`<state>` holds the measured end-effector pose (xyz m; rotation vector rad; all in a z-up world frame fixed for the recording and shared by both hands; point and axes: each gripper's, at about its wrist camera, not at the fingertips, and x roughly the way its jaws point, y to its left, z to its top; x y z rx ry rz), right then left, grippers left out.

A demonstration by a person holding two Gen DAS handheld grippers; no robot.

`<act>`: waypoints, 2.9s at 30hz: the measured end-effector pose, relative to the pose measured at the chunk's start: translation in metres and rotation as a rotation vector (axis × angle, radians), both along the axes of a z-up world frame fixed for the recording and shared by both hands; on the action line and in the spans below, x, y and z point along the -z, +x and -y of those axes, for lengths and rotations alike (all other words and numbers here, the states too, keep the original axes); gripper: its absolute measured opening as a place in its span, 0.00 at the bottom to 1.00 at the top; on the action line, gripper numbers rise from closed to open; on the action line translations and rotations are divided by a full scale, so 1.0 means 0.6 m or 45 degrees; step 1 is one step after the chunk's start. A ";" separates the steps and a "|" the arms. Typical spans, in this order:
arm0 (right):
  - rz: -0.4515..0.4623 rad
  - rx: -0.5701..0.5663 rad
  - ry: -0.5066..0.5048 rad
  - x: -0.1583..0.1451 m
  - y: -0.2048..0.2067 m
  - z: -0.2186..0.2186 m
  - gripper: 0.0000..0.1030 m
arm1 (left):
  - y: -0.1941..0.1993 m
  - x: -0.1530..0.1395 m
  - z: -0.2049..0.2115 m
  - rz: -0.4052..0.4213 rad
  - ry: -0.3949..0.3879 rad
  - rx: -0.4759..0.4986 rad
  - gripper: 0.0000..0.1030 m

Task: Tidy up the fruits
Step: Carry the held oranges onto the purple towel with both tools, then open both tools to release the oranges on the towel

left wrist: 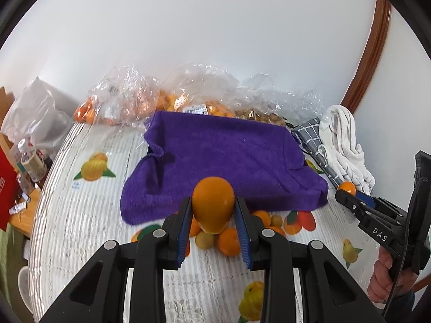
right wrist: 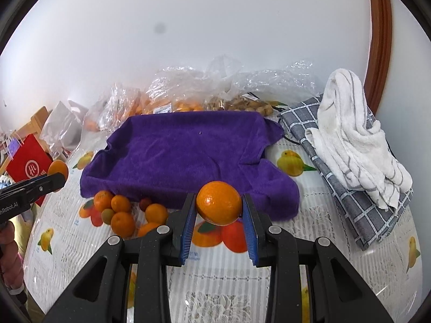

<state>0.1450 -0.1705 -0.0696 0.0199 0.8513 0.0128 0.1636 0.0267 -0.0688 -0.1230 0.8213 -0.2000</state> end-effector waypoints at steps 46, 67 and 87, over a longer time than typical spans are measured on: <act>-0.090 0.023 -0.042 0.095 0.214 0.027 0.32 | 0.217 0.092 -0.008 -0.088 0.001 0.020 0.29; -0.194 -0.005 -0.088 0.161 0.240 0.010 0.32 | 0.240 0.156 -0.008 -0.189 -0.008 0.017 0.29; -0.137 0.058 -0.097 0.087 0.167 0.010 0.77 | 0.207 0.106 0.010 -0.134 0.036 0.029 0.58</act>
